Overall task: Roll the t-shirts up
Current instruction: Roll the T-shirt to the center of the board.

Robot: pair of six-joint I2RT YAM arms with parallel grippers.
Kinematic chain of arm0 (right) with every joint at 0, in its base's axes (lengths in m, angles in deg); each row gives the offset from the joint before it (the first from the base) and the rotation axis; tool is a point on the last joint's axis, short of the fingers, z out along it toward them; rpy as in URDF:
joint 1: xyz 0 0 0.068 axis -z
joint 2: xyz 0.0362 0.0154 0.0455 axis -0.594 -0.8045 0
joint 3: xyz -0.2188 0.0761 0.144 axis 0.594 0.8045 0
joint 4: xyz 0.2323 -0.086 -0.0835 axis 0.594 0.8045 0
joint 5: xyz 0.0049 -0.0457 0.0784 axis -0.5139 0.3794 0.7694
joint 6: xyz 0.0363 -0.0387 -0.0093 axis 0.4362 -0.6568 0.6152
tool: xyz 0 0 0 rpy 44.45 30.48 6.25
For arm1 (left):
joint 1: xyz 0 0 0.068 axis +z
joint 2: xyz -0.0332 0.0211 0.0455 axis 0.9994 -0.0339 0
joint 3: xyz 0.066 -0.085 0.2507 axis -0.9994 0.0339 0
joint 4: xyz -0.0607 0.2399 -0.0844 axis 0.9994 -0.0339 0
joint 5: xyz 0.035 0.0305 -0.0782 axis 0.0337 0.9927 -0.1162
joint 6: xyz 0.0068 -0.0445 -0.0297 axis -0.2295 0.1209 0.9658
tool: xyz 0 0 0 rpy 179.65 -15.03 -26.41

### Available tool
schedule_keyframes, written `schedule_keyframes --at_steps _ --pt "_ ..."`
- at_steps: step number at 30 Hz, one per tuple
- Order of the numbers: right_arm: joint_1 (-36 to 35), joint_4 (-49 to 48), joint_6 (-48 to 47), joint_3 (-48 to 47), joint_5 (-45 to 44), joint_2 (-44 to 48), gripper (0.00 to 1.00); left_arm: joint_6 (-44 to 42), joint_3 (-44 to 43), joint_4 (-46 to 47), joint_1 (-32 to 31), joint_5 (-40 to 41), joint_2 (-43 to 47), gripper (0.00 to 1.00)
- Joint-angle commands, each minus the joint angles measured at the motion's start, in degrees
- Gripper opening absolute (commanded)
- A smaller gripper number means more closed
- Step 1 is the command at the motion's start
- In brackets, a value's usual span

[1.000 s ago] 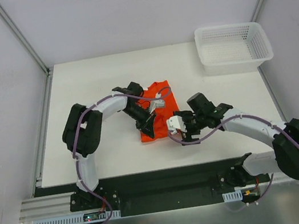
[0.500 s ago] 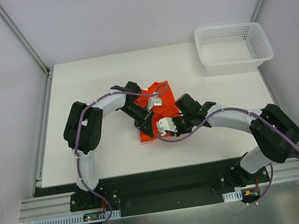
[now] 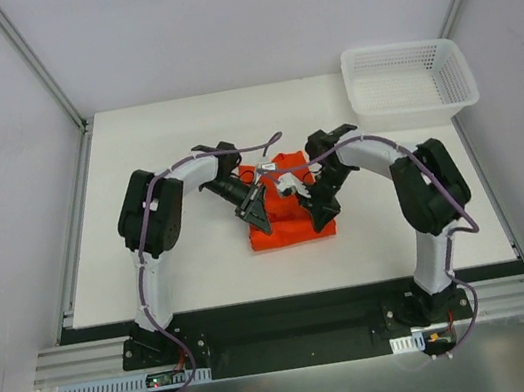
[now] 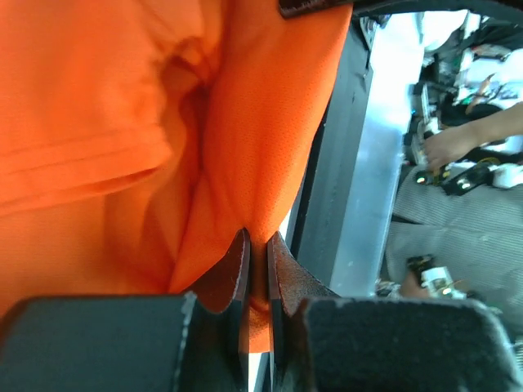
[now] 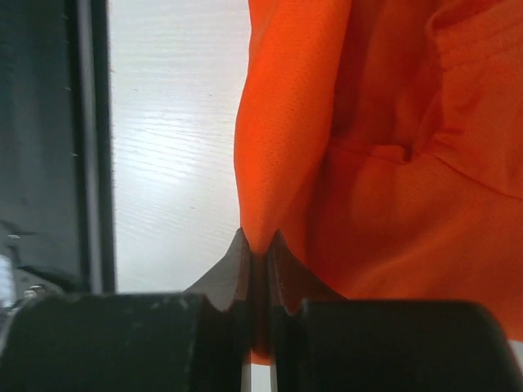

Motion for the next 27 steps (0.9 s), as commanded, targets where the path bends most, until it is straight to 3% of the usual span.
schedule_keyframes --at_steps 1,9,15,22,27 --pt "3.8 24.8 -3.1 -8.7 5.6 -8.5 0.00 3.4 -4.0 -3.4 2.3 -0.4 -2.2 0.05" --pt "4.2 35.7 -0.9 -23.3 5.5 -24.9 0.03 7.2 -2.5 1.7 6.2 10.2 -0.4 0.25" --pt "4.0 36.2 6.0 -30.0 3.8 -32.0 0.04 7.9 2.6 10.3 10.0 22.3 13.5 0.36" --pt "4.2 39.8 11.3 -37.4 3.3 -38.1 0.06 8.6 19.7 23.7 9.8 36.6 30.9 0.48" --pt "4.2 39.8 13.6 -38.9 2.9 -39.4 0.06 8.9 29.3 28.7 8.0 43.3 39.8 0.50"
